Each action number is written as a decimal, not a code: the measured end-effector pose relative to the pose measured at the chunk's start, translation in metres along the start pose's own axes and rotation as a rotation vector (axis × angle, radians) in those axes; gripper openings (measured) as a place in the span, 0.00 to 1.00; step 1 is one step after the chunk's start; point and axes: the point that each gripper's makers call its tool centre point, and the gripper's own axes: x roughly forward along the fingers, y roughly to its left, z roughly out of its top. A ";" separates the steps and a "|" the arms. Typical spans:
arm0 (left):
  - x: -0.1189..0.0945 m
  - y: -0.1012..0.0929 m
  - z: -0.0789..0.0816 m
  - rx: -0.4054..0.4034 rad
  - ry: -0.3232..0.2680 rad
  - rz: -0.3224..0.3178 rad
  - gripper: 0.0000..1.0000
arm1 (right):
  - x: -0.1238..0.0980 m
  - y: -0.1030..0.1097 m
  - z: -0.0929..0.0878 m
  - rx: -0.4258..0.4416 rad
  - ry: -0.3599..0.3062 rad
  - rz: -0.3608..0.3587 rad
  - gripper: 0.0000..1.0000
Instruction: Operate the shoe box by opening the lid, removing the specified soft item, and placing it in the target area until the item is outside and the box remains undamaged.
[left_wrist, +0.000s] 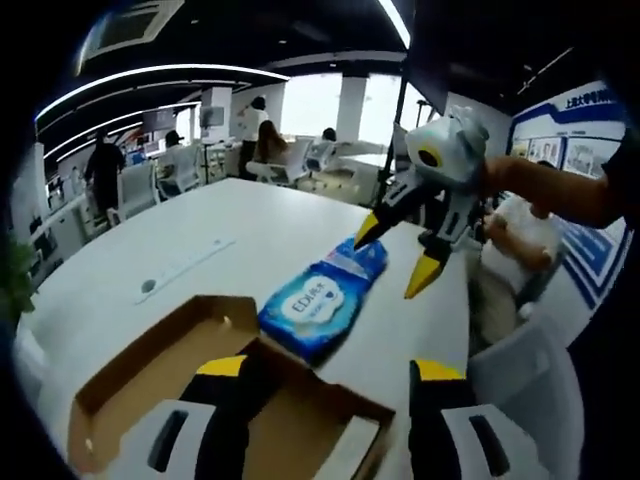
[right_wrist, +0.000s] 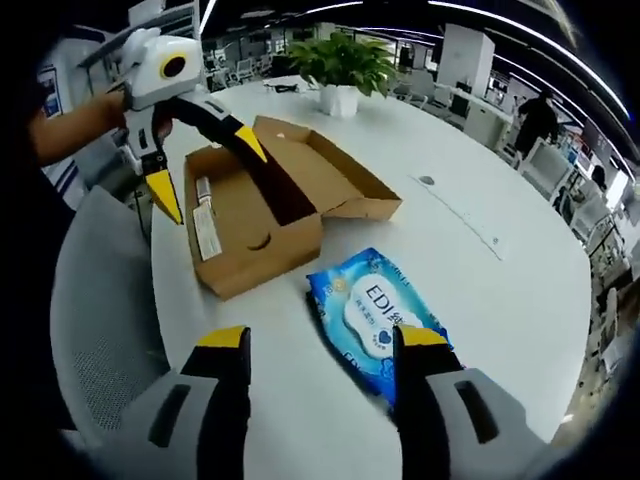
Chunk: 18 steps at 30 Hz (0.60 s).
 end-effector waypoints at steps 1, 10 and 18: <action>-0.003 0.000 0.000 0.003 -0.006 0.000 0.70 | 0.001 0.000 0.003 -0.007 -0.002 0.004 0.57; -0.038 0.004 -0.005 0.028 -0.057 0.031 0.79 | 0.014 0.020 0.029 -0.102 -0.013 0.094 0.61; -0.062 0.008 -0.014 0.021 -0.068 0.068 0.85 | 0.027 0.044 0.046 -0.187 -0.003 0.191 0.64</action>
